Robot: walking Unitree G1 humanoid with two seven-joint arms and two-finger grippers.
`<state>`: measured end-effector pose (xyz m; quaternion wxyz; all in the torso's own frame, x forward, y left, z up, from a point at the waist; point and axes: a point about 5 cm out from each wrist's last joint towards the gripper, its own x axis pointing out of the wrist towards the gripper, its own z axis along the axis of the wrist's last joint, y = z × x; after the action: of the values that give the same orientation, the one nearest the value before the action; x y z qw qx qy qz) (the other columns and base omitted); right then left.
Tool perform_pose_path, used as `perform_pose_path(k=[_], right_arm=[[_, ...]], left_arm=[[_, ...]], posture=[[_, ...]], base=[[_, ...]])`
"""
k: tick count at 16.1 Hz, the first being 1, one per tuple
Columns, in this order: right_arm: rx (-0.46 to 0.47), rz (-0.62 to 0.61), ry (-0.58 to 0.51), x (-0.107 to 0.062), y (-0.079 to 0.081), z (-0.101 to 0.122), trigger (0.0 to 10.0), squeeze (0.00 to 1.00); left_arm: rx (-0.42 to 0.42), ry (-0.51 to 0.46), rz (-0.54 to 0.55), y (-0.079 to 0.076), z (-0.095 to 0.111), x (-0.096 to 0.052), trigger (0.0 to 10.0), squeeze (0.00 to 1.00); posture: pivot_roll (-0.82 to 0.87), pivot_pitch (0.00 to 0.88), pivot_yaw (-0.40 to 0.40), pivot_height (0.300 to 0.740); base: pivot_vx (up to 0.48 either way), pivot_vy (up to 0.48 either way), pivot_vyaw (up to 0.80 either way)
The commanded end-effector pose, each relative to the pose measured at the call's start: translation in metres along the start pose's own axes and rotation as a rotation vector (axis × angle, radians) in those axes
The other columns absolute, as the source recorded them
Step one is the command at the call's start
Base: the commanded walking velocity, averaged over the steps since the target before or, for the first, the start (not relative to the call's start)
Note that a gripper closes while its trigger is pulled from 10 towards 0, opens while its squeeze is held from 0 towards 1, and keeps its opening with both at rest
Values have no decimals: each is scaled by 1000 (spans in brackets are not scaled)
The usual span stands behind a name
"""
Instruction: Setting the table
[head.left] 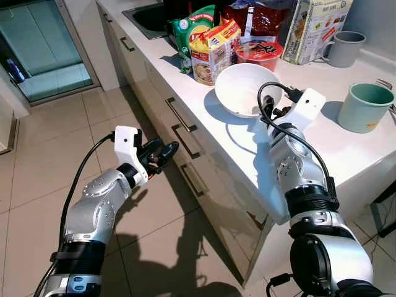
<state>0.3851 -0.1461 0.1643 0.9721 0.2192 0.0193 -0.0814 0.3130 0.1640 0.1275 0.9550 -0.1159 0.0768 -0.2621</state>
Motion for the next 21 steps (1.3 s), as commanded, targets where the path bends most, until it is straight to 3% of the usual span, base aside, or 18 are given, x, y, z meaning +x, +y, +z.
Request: perform_pose_path(k=[1,21], right_arm=[[0,-1,20,-2,0,-6,0,0],[10,-27,32,-6,-5,-11,0,0]], left_arm=[[28,-2,5,2,6,-1,10000,0],[41,4,-4,2,7,0,10000,0]], posture=[[41,0,112,740],[33,0,114,740]], base=[[0,0,0],[0,0,0]])
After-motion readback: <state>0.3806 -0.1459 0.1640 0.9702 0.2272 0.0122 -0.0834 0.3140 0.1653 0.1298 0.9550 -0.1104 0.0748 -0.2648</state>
